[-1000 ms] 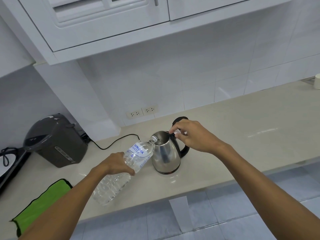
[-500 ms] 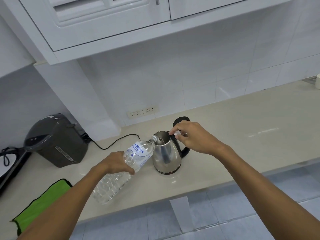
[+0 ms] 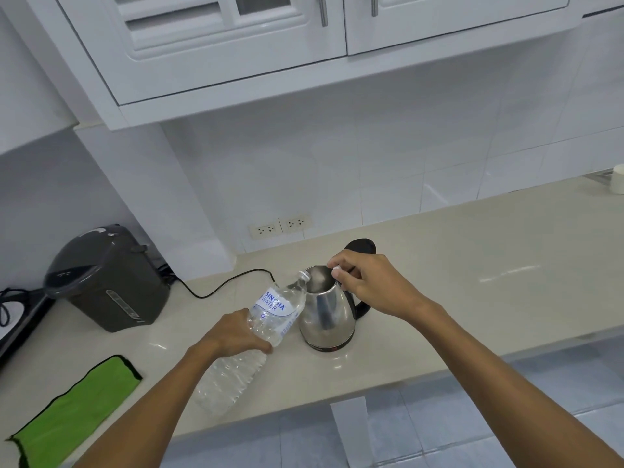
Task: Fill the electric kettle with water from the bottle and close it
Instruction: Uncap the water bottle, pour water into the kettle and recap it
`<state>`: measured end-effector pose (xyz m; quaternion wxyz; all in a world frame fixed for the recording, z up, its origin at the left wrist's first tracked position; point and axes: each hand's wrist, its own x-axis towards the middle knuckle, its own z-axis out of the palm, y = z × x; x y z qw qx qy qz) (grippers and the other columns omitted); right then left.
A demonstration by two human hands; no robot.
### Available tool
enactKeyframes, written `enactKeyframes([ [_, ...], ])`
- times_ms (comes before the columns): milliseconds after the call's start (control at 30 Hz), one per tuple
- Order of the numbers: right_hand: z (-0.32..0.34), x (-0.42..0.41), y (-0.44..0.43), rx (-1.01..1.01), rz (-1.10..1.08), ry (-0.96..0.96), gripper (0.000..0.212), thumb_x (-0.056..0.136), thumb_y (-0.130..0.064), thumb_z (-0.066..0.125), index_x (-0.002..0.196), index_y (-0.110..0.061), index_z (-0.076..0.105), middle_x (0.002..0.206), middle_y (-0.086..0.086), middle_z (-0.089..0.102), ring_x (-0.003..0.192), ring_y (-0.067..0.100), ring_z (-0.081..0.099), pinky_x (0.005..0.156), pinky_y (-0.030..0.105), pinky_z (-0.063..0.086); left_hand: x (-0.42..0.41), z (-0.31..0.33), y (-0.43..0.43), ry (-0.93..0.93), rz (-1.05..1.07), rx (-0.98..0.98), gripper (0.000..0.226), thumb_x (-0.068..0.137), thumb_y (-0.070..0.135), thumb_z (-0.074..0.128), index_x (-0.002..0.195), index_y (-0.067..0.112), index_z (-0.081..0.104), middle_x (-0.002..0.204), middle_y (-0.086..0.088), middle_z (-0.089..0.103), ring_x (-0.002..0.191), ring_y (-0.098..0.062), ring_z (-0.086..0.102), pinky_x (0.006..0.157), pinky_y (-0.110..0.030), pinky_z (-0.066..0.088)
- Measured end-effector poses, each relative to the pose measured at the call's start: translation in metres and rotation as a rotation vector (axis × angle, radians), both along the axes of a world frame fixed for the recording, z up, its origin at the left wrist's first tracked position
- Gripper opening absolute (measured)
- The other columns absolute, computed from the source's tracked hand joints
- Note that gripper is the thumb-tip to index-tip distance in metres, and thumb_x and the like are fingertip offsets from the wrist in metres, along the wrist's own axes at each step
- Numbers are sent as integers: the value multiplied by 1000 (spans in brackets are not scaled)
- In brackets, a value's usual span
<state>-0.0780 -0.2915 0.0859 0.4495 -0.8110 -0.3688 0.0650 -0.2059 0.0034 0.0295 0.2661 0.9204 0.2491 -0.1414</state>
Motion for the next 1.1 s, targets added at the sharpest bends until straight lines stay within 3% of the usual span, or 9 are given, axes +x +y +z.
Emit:
enactKeyframes([
  [200,1,-5,20,3,2,15,14,102,-26,61,112,-25,71,95,-13,71,78,-3,65,67,8,44,-9,-16,-9,-119,78,-115,68,58,38,96,118,29,65,105,10,74,93,-7,72,71,-21,54],
  [433,8,2,47,-126,-15,-69,29,98,-21,66,126,-29,69,117,-5,57,90,9,68,82,13,45,-20,-35,-26,-312,153,-248,63,61,33,96,114,28,63,105,7,75,93,-12,74,75,-27,60],
  [533,21,6,54,-140,-16,-117,30,97,-23,68,126,-27,69,115,-7,63,86,7,70,80,13,48,-23,-39,-35,-380,154,-285,60,63,27,96,112,24,62,104,6,76,91,-14,75,75,-29,62],
  [700,43,13,61,-188,7,-131,26,95,-26,72,120,-23,71,107,-8,72,87,11,73,82,25,56,-23,-39,-43,-468,145,-322,60,63,26,97,110,24,60,103,5,76,89,-14,75,72,-25,62],
  [933,68,21,62,-303,114,-185,19,94,-31,73,113,-28,74,109,-15,73,89,3,73,77,11,51,-23,-35,-46,-531,110,-366,66,61,32,96,117,27,60,107,9,76,92,-13,76,79,-34,67],
  [1100,81,22,63,-356,191,-236,19,94,-25,73,112,-29,74,108,-21,74,89,0,73,81,12,52,-25,-31,-48,-556,108,-394,70,60,34,97,119,30,60,107,11,76,93,-8,76,82,-31,66],
])
